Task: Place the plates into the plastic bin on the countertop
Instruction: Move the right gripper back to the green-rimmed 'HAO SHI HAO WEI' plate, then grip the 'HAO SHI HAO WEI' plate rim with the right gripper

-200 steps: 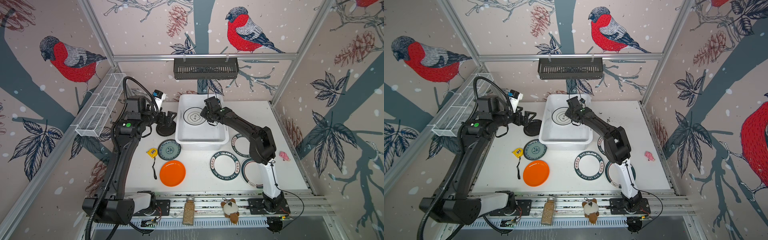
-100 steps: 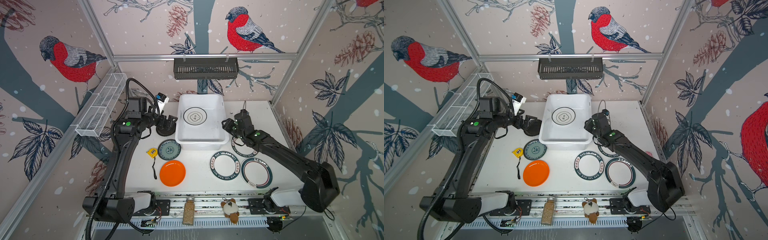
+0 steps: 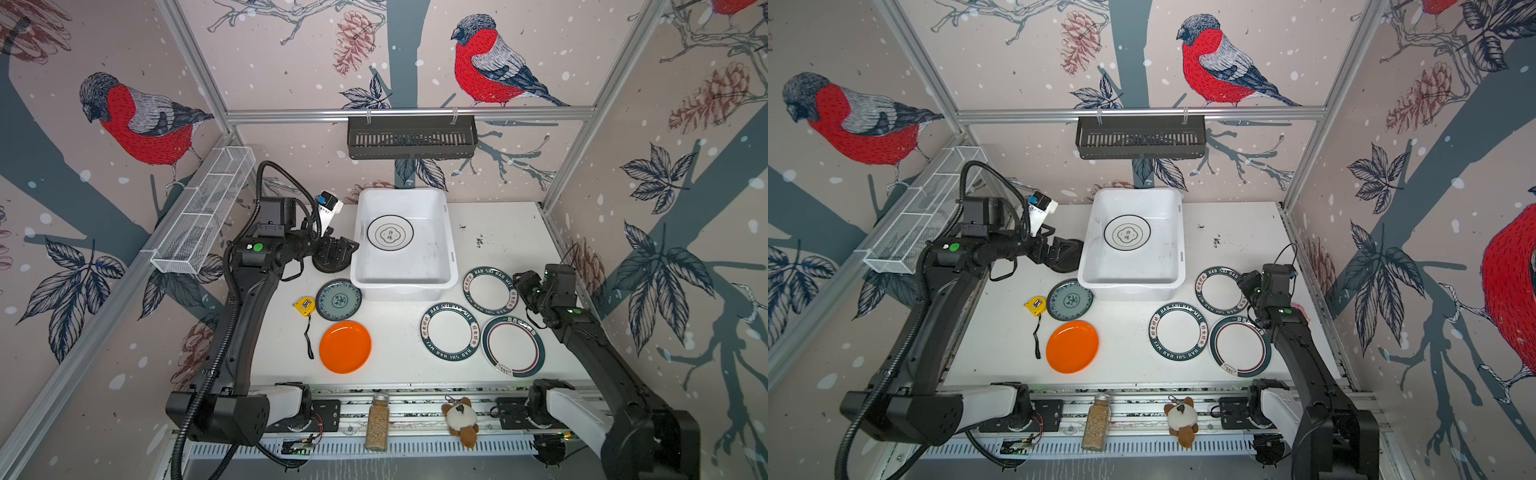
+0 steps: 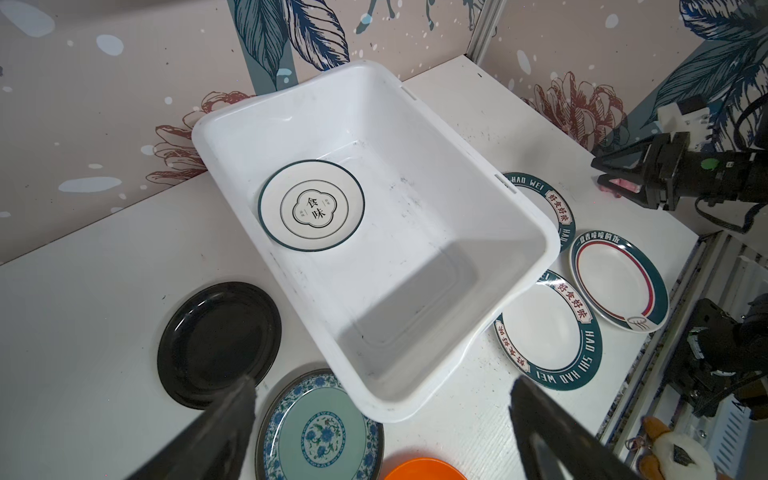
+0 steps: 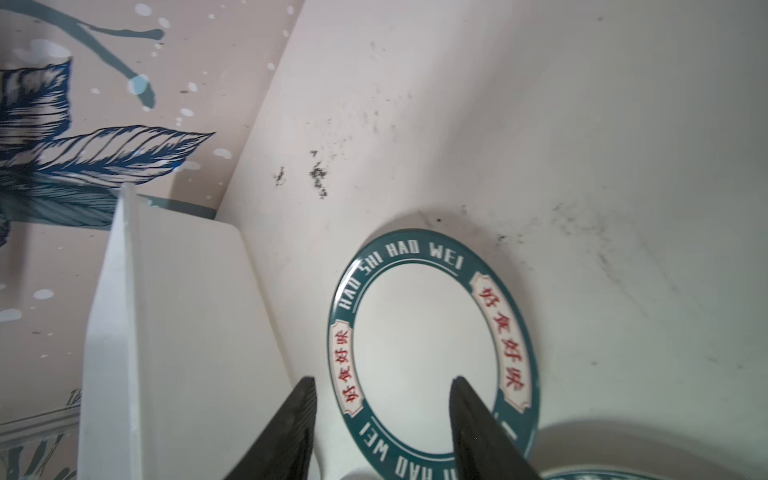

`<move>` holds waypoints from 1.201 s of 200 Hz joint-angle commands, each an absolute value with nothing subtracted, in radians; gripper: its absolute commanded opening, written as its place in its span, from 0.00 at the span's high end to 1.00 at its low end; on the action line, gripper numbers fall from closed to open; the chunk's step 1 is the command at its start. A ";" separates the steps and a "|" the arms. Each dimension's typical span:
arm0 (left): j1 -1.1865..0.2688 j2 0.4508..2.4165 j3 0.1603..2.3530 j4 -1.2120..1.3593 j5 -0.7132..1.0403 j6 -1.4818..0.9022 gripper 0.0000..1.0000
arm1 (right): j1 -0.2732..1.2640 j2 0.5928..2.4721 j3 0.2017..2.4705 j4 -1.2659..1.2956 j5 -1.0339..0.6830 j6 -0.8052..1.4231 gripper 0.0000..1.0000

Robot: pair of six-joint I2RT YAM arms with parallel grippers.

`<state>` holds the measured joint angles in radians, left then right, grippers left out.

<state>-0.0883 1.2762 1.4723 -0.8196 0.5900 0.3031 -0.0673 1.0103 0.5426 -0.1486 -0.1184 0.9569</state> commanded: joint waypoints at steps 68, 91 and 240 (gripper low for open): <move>-0.092 1.267 1.454 -0.833 0.625 0.328 0.05 | -0.254 1.141 0.510 -0.154 -0.228 0.786 0.55; -0.093 1.270 1.453 -0.835 0.630 0.330 0.05 | -0.279 1.173 0.507 -0.145 -0.257 0.753 0.57; -0.094 1.251 1.433 -0.790 0.674 0.294 0.05 | -0.291 1.356 0.472 0.041 -0.414 0.712 0.63</move>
